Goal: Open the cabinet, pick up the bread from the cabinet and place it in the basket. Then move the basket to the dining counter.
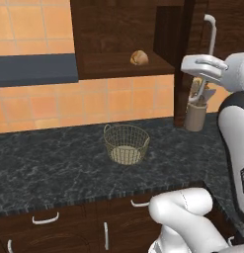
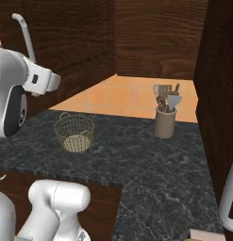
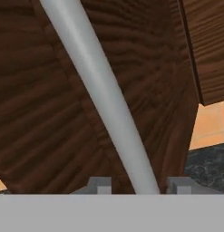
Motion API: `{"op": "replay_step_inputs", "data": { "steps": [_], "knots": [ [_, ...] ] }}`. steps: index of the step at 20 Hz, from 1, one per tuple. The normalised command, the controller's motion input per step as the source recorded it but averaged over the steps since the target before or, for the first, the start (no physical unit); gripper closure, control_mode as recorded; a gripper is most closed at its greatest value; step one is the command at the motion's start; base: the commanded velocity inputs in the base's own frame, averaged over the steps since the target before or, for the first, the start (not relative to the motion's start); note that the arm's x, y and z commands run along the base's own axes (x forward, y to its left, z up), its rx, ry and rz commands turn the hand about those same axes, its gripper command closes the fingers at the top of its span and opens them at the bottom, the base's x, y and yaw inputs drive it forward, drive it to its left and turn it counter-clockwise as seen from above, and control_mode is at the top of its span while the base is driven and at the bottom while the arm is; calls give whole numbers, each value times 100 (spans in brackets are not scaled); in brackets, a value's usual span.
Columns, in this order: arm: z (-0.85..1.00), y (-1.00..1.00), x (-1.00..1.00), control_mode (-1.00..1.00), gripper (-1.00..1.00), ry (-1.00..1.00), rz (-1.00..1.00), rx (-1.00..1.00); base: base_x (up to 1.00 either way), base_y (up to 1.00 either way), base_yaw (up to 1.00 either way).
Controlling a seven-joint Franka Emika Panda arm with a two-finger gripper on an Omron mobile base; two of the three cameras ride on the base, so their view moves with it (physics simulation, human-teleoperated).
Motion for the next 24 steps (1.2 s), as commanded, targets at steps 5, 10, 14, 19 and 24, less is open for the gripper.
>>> {"op": "replay_step_inputs", "data": {
  "steps": [5,10,14,19,24],
  "knots": [
    [-4,-26,-31,-100,-100,4,12,-4,0,0,0],
    [-33,2,0,-100,-100,8,15,-15,0,0,0],
    [0,16,-76,-100,-100,16,4,-6,0,0,0],
    [-2,91,-79,-100,-100,5,0,0,0,0,0],
    [-34,93,-13,-100,-100,11,-10,0,0,0,0]
  ]
}}
